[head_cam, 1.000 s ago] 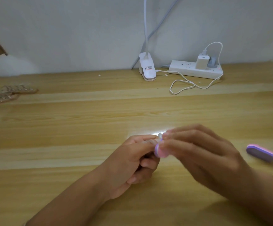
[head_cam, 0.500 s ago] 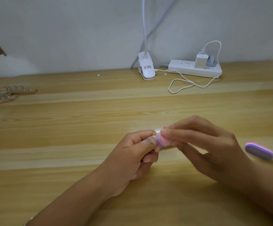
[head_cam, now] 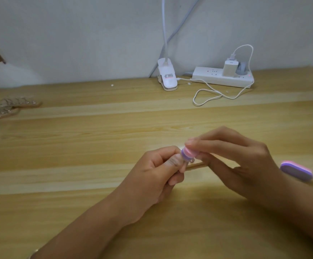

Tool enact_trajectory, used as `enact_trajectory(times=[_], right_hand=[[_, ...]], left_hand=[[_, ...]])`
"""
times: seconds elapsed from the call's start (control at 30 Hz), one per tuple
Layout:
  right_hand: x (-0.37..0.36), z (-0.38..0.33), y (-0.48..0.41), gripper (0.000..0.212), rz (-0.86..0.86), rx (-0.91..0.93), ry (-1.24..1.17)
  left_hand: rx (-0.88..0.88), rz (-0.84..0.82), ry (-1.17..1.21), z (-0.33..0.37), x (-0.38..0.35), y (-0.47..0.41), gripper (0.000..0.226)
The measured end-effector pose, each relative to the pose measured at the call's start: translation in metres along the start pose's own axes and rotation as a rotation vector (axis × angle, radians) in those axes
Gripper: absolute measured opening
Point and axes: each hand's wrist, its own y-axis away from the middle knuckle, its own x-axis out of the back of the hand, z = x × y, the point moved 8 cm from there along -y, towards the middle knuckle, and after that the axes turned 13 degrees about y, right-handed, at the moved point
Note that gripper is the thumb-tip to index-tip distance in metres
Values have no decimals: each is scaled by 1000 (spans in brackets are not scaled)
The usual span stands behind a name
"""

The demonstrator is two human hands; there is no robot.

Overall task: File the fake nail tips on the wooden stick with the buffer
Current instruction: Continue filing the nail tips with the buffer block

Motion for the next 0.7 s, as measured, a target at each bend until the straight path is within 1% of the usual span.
enact_trajectory(times=[0.13, 0.2, 0.27, 0.37, 0.5, 0.63, 0.7], right_hand=[[-3, -11, 3, 26, -22, 83, -9], [2, -1, 2, 27, -5, 38, 8], [1, -3, 2, 26, 9, 29, 0], [-4, -15, 3, 23, -12, 116, -15], [3, 1, 1, 25, -7, 32, 26], [-6, -20, 6, 26, -22, 138, 16], [-3, -9, 3, 25, -13, 88, 34]], left_hand=[[-201, 23, -234, 14, -1, 2, 28], [-253, 30, -310, 18, -3, 3, 29], [-277, 37, -371, 20, -3, 3, 31], [-290, 50, -412, 20, -2, 3, 30], [-311, 60, -421, 22, -3, 2, 27], [-334, 72, -418, 23, -1, 4, 23], [-341, 84, -452, 24, 0, 4, 25]])
